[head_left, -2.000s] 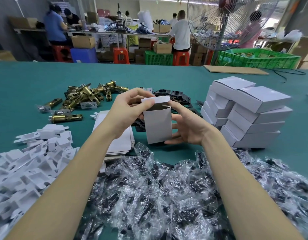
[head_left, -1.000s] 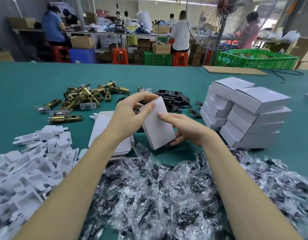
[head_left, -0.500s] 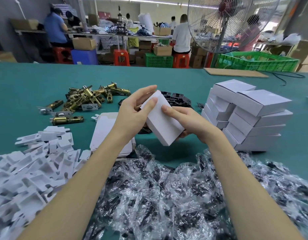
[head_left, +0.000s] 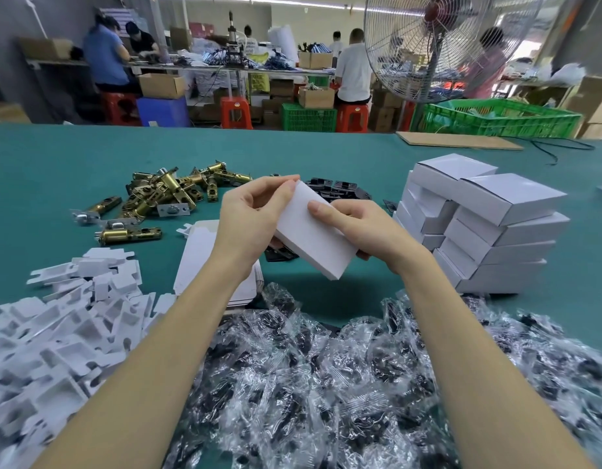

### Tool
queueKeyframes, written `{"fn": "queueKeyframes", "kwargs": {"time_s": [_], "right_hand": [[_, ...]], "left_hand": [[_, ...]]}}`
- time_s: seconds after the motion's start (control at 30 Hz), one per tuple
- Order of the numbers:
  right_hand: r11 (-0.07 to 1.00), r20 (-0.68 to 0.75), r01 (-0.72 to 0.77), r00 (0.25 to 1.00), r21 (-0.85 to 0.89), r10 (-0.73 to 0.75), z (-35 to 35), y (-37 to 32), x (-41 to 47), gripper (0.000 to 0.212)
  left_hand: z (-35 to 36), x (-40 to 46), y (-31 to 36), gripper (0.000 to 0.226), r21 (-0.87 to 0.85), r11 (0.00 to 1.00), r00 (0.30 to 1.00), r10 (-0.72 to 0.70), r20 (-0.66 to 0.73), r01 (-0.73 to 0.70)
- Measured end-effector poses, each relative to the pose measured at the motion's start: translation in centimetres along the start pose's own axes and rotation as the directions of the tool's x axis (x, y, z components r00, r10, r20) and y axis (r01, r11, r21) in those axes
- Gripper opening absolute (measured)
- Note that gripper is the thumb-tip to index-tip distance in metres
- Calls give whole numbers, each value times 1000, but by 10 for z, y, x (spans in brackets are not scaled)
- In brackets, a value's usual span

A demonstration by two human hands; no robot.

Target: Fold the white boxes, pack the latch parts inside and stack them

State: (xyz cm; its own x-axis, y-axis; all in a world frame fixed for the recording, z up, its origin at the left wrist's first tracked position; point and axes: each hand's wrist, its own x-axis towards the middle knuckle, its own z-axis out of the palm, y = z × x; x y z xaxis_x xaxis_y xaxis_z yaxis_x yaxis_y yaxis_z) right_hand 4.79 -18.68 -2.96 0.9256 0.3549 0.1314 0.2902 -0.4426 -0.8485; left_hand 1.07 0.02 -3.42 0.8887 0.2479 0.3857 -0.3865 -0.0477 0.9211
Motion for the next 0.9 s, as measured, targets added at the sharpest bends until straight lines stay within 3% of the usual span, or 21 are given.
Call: {"fn": "queueKeyframes", "kwargs": {"time_s": [0.1, 0.23, 0.33, 0.47, 0.6, 0.7, 0.8, 0.9], "right_hand": [[1000, -107, 21, 994, -6, -22, -1, -1, 4, 57], [998, -161, -46, 986, 46, 53, -5, 0, 4, 74], [957, -93, -217, 967, 194, 238, -15, 6, 2, 56], [814, 65, -351, 929, 463, 364, -18, 18, 0, 35], [647, 58, -321, 918, 692, 393, -10, 14, 1, 35], [650, -23, -294, 902, 701, 432, -7, 14, 6, 32], [633, 2, -320, 893, 705, 450, -10, 21, 5, 39], [574, 45, -326, 893, 752, 449, -13, 25, 5, 53]], "left_hand": [[6, -4, -1, 16, -43, 999, 999, -5, 45, 7], [11, -5, -3, 24, -76, 987, 974, -125, 190, 142], [8, -2, -5, 30, 21, 969, 933, -243, 265, 246], [5, -1, -6, 26, 20, 916, 876, -389, 285, 401], [16, -7, -7, 25, 79, 900, 866, -435, 246, 429], [28, -14, -11, 29, 72, 884, 857, -466, 218, 462], [33, -13, -15, 27, 118, 873, 855, -487, 181, 473], [35, -10, -13, 18, 20, 845, 833, -531, 159, 535]]}}
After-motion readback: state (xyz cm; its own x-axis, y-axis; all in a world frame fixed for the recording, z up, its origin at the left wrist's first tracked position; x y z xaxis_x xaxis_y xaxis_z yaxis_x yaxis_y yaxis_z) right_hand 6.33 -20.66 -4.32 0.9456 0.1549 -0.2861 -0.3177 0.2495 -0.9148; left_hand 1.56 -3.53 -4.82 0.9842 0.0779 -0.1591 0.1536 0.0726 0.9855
